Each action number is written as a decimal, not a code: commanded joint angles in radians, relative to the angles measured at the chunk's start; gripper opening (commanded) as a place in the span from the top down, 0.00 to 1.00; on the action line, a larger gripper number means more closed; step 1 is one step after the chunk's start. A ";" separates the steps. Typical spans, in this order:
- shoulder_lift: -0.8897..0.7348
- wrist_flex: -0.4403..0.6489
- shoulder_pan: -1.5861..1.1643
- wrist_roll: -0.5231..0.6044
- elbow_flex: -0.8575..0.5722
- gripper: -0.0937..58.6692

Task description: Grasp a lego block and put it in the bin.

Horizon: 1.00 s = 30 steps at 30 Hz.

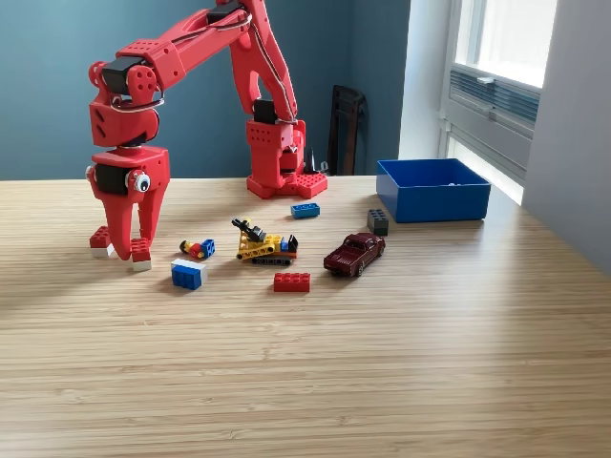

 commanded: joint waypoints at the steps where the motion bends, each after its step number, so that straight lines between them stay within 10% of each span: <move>1: 0.020 -0.012 -0.021 0.006 -0.066 0.67; 30: 0.020 -0.009 -0.032 0.238 -0.058 1.00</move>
